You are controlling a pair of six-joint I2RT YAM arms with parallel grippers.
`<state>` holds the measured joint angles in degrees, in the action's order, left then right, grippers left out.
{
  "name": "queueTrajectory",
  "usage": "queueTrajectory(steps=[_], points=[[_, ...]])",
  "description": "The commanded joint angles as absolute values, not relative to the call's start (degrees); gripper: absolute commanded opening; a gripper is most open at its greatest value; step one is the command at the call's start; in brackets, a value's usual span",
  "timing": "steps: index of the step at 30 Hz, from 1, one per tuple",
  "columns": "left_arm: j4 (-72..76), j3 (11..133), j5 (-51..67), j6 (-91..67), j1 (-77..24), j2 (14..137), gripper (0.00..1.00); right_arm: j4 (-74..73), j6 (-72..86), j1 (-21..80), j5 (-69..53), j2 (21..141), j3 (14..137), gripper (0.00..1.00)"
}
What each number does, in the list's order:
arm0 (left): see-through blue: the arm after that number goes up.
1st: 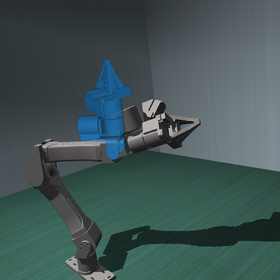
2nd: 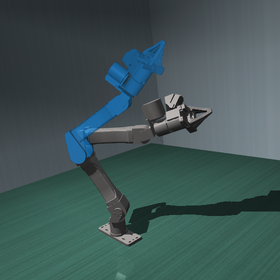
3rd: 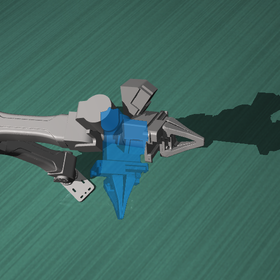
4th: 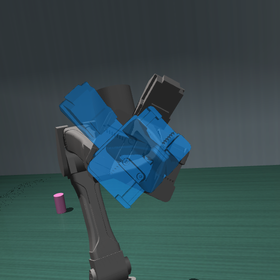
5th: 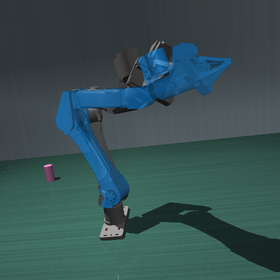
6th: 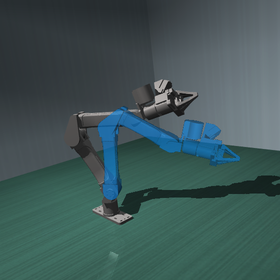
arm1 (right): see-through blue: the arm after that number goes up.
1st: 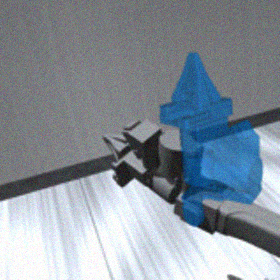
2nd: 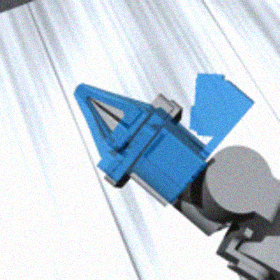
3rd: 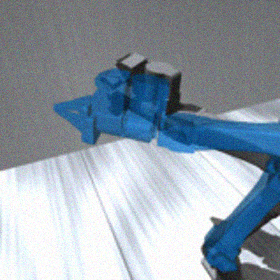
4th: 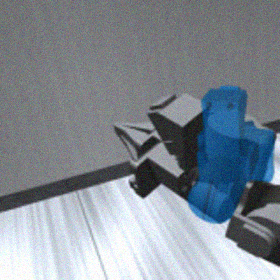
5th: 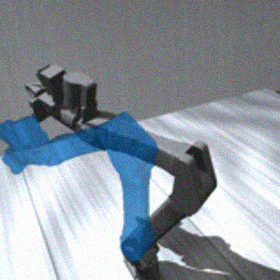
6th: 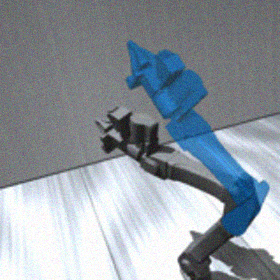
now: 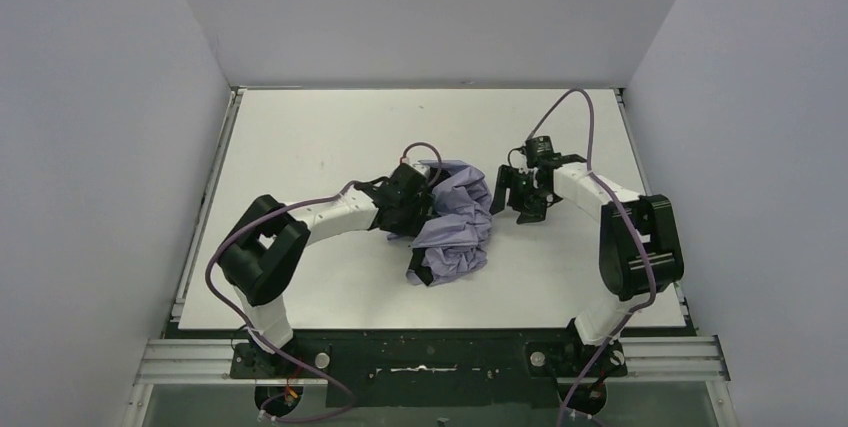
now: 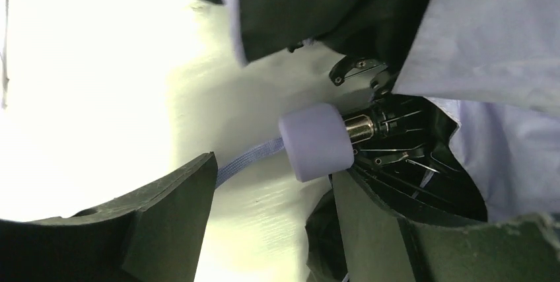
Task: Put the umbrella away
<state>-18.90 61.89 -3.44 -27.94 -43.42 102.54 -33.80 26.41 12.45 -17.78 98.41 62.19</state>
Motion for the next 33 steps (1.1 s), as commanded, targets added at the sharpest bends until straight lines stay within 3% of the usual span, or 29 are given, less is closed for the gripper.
queueTrajectory(steps=[1,7,12,18,26,33], points=[[-20.9,66.41,-3.95,-24.69,-40.9,102.2,0.62,-34.01,27.0,12.4,-14.76,92.19,59.92,0.71],[-23.63,63.1,-4.65,-23.77,-37.94,92.78,0.65,-32.82,26.25,11.08,-6.74,77.21,56.26,0.83],[-23.12,53.56,-4.02,-26.02,-37.61,80.15,0.72,-31.6,20.3,11.92,-14.3,68.09,54.2,0.85],[-17.36,40.86,3.51,-29.82,-37.67,65.77,0.75,-31.68,10.49,24.23,-19.03,62.93,55.56,0.86],[-10.21,32.91,7.25,-32.95,-39.74,56.11,0.75,-38.33,1.29,41.58,-11.26,73.87,64.2,0.88],[-9.2,32.98,6.73,-33.57,-43.03,57.28,0.75,-38.85,0.43,43.67,-6.56,83.22,66.39,0.87]])
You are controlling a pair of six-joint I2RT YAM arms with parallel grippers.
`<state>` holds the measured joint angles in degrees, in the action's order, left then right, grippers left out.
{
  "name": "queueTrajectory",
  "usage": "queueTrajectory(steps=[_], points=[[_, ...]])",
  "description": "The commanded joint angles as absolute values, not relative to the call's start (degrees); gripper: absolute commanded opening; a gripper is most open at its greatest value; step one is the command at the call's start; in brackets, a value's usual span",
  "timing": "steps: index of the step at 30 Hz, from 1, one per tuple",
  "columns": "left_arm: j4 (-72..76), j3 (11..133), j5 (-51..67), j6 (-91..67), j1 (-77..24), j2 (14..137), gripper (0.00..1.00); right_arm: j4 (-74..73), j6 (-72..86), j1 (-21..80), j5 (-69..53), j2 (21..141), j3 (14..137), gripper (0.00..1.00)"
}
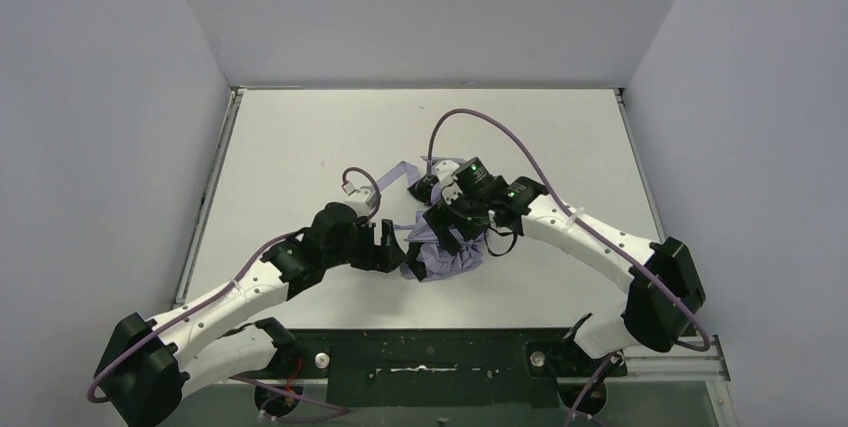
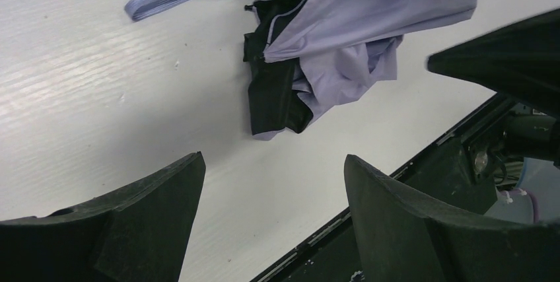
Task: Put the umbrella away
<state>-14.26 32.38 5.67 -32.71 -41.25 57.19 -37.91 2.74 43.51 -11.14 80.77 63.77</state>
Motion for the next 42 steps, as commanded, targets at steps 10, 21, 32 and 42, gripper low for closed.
queueTrajectory(steps=[10,21,32,42], points=[[-9.12,36.92,4.84,-32.16,-47.71,60.98,0.74,-35.71,4.27,37.39,-8.69,87.7,67.26,0.51],[-8.23,44.4,6.93,-28.18,-48.43,66.61,0.75,-32.08,11.77,21.96,-32.31,93.43,66.15,0.3],[-1.0,52.38,5.59,-29.22,-51.27,80.15,0.78,-27.53,20.85,16.88,-37.79,93.91,63.91,0.3],[8.05,52.86,7.45,-32.07,-51.59,88.64,0.61,-27.23,21.16,16.33,-38.75,93.77,63.02,0.29]])
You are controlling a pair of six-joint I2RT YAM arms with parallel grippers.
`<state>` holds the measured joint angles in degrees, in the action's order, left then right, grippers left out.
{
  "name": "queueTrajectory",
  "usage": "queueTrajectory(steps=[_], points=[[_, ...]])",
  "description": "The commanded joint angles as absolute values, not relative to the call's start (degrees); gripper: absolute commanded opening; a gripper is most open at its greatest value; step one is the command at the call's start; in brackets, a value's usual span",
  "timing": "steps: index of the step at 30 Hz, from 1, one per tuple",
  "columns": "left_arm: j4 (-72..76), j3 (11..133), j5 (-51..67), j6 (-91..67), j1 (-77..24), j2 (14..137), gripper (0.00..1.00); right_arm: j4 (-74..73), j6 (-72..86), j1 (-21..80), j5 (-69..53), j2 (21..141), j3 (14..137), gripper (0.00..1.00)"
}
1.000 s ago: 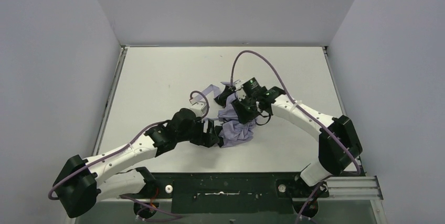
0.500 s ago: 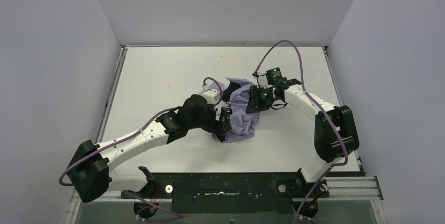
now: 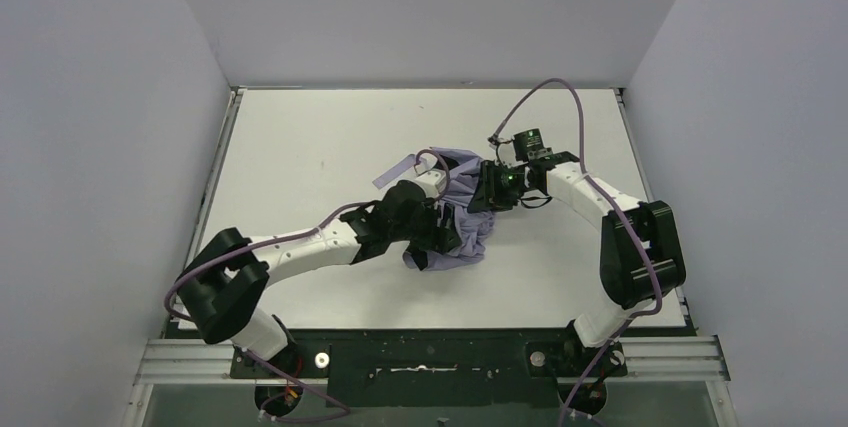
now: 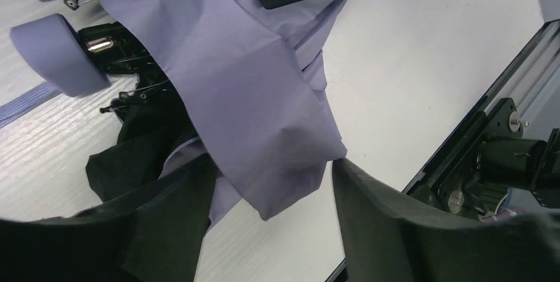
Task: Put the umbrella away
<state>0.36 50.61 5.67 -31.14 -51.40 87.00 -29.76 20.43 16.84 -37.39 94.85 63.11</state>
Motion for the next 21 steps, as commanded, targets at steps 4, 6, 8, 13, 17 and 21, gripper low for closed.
queueTrajectory(steps=[4,6,8,13,17,21], points=[[7.01,55.24,9.14,-31.7,-51.62,90.43,0.33,-27.25,21.07,15.86,-38.25,93.62,62.85,0.29],[5.74,55.99,9.82,-31.2,-51.59,90.0,0.18,-27.25,20.77,15.53,-38.21,93.55,62.68,0.29],[3.52,57.31,10.18,-30.24,-51.51,87.95,0.07,-27.61,20.02,15.43,-38.05,93.44,62.73,0.29],[-7.12,65.7,12.46,-26.5,-51.52,82.32,0.0,-30.05,16.47,15.26,-35.39,93.66,63.77,0.29],[-16.02,74.56,14.76,-21.87,-51.43,80.47,0.0,-30.21,15.38,14.91,-34.22,93.73,63.96,0.29],[-23.36,80.9,16.6,-19.04,-51.42,80.51,0.0,-30.26,14.74,14.77,-33.38,94.0,64.32,0.31]])
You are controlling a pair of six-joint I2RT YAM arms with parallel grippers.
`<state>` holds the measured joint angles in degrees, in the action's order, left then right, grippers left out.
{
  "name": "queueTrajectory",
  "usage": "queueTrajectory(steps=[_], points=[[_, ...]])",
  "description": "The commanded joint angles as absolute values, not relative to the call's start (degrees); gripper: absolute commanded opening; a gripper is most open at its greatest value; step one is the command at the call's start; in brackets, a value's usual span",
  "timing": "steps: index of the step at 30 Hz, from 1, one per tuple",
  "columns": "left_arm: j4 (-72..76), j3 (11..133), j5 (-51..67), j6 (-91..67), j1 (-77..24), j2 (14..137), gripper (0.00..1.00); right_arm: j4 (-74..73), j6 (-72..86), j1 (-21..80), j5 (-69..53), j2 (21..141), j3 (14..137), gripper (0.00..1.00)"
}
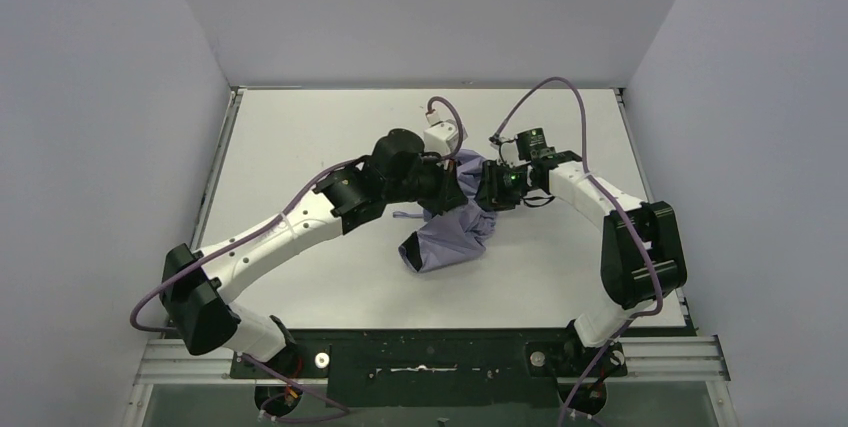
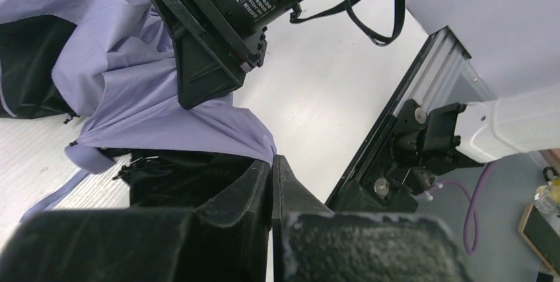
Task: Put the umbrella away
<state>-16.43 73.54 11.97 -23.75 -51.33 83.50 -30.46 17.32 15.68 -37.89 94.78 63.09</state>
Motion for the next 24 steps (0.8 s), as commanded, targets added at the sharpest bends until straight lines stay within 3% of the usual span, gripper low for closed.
queueTrajectory(steps=[1,6,10,17,24], points=[[-24.33,81.6,16.92,-18.75,-51.46,80.51,0.0,-30.29,14.52,14.63,-33.32,94.05,64.52,0.31],[-25.71,82.45,17.87,-18.26,-50.5,80.96,0.0,-30.2,13.97,14.5,-33.65,93.96,65.35,0.39],[-24.25,81.52,19.11,-19.82,-47.85,81.79,0.0,-30.62,13.06,14.19,-31.88,89.5,65.91,0.57],[-21.9,81.37,22.78,-21.03,-43.57,84.01,0.0,-28.99,11.07,12.88,-25.03,73.47,60.86,0.78],[-21.94,86.31,26.72,-21.07,-39.91,90.34,0.0,-12.74,12.62,13.45,-28.54,58.69,46.98,0.84]])
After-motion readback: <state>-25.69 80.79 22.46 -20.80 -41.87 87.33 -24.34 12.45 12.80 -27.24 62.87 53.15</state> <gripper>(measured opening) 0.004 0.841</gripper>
